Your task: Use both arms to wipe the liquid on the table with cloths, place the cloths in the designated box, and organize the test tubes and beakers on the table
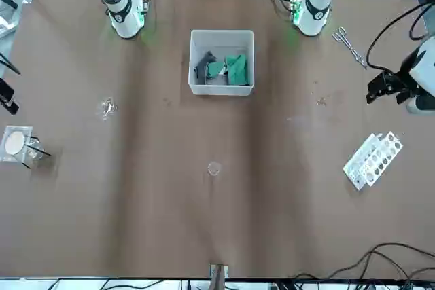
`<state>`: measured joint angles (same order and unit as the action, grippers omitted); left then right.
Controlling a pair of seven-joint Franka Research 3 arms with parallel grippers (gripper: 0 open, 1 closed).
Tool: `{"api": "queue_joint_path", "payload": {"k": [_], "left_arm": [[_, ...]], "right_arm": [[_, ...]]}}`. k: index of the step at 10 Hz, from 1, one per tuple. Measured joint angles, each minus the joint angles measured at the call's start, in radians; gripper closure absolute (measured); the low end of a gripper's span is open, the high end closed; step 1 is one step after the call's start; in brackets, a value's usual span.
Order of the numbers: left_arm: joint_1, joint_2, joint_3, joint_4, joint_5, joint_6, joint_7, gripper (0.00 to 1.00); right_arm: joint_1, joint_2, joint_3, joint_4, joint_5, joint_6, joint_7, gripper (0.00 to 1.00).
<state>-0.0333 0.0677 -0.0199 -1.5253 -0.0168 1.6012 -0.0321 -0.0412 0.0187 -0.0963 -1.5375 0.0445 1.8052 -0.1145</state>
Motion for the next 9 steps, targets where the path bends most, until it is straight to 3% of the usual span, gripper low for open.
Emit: {"api": "queue_joint_path", "payload": {"k": [6, 9], "left_arm": [[-0.006, 0.000, -0.008, -0.001, 0.000, 0.000, -0.032, 0.01], [-0.029, -0.006, -0.119, -0.067, -0.001, 0.003, -0.158, 0.05]], "right_arm": [[0.000, 0.000, -0.001, 0.000, 0.000, -0.001, 0.000, 0.00], [0.020, 0.001, 0.009, -0.002, 0.000, -0.006, -0.001, 0.00]]}}
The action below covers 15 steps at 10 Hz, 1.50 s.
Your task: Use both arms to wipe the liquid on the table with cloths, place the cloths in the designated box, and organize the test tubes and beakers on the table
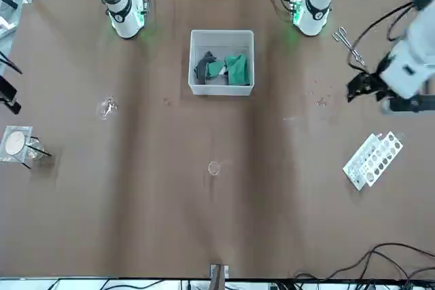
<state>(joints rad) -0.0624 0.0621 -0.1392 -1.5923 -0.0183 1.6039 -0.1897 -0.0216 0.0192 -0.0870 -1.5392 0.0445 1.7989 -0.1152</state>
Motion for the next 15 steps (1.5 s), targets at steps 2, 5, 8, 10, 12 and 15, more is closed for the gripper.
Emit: {"api": "queue_joint_path", "payload": {"k": [2, 5, 8, 10, 12, 15], "left_arm": [[-0.007, -0.015, -0.084, -0.091, -0.025, 0.026, -0.051, 0.05], [-0.007, -0.022, -0.237, -0.204, -0.034, 0.105, -0.174, 0.04], [-0.014, -0.023, -0.451, -0.372, -0.036, 0.277, -0.351, 0.00], [-0.015, -0.017, -0.575, -0.487, -0.036, 0.407, -0.465, 0.01], [-0.016, 0.011, -0.665, -0.586, -0.036, 0.545, -0.547, 0.03], [-0.054, 0.155, -0.703, -0.660, 0.011, 0.697, -0.620, 0.09]], "right_arm": [[0.050, 0.014, 0.005, -0.007, 0.000, -0.008, 0.000, 0.00], [0.153, 0.109, 0.009, -0.025, -0.001, -0.005, 0.005, 0.00], [0.167, 0.198, 0.009, -0.040, -0.001, -0.007, 0.005, 0.00], [0.171, 0.275, 0.009, -0.044, -0.004, 0.038, 0.003, 0.00], [0.185, 0.338, 0.009, -0.044, -0.013, 0.090, 0.003, 0.00], [0.185, 0.348, 0.001, -0.040, -0.014, 0.117, 0.003, 0.00]]}}
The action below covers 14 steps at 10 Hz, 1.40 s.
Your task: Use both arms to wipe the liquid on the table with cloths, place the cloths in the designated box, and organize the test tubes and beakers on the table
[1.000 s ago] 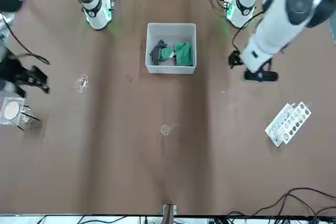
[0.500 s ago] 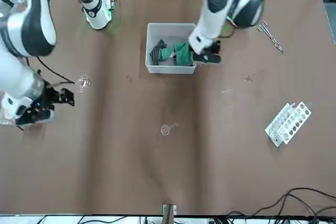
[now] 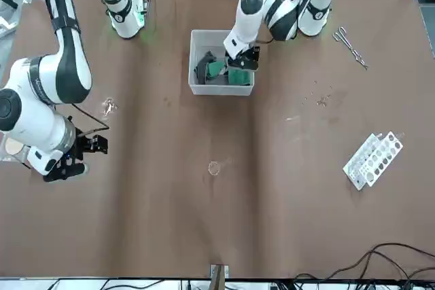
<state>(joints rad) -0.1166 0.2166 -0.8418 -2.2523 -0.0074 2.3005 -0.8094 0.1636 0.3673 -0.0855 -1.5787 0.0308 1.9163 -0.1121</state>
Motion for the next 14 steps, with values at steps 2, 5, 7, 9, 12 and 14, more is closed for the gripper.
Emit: {"api": "queue_joint_path", "payload": {"k": [2, 5, 7, 9, 12, 14], "left_arm": [[-0.016, 0.129, 0.001, 0.003, 0.170, 0.025, -0.150, 0.09], [-0.031, 0.253, 0.001, 0.030, 0.290, 0.058, -0.285, 0.09], [-0.047, 0.294, 0.006, 0.049, 0.302, 0.070, -0.299, 0.09], [-0.064, 0.313, 0.025, 0.055, 0.338, 0.070, -0.317, 0.09], [-0.074, 0.329, 0.047, 0.057, 0.363, 0.070, -0.331, 0.16], [-0.075, 0.333, 0.048, 0.060, 0.364, 0.070, -0.360, 0.40]], "right_arm": [[-0.001, 0.009, -0.004, -0.001, 0.000, 0.003, 0.000, 0.00], [-0.002, 0.013, -0.005, -0.001, 0.000, 0.004, 0.000, 0.00], [-0.002, 0.013, -0.004, -0.001, 0.000, 0.004, 0.000, 0.00], [-0.002, 0.013, -0.004, -0.001, 0.000, 0.005, 0.000, 0.00], [-0.002, 0.013, -0.004, -0.001, 0.000, 0.006, 0.000, 0.00], [0.002, 0.013, -0.002, -0.001, 0.000, 0.006, 0.000, 0.00]]}}
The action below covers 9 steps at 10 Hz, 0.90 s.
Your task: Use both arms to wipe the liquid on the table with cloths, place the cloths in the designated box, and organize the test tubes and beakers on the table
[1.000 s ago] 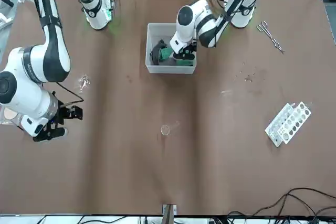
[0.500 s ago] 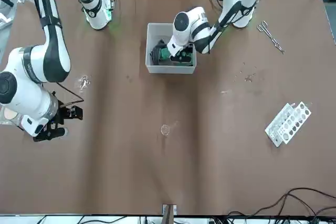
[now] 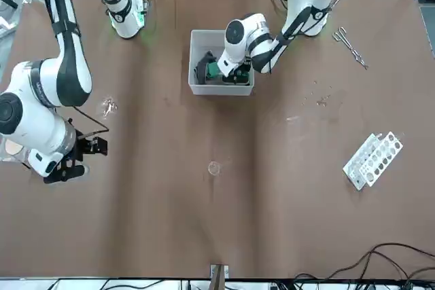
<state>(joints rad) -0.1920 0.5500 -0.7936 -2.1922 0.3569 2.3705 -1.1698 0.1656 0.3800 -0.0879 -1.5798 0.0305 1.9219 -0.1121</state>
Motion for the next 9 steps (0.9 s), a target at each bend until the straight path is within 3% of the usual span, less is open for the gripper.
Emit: {"api": "queue_joint_path", "payload": {"k": [4, 6, 9], "left_arm": [[0.005, -0.001, 0.006, 0.036, 0.000, -0.012, -0.019, 0.96], [0.001, -0.017, 0.003, 0.090, 0.000, -0.104, -0.059, 0.96], [-0.002, -0.100, -0.001, 0.290, -0.001, -0.450, -0.056, 0.96]], "right_arm": [[0.003, 0.000, 0.001, 0.000, 0.000, 0.000, 0.000, 0.00], [0.007, 0.000, 0.002, 0.000, 0.000, -0.009, 0.006, 0.00], [0.095, -0.015, 0.013, 0.007, 0.009, -0.086, 0.132, 0.00]]}}
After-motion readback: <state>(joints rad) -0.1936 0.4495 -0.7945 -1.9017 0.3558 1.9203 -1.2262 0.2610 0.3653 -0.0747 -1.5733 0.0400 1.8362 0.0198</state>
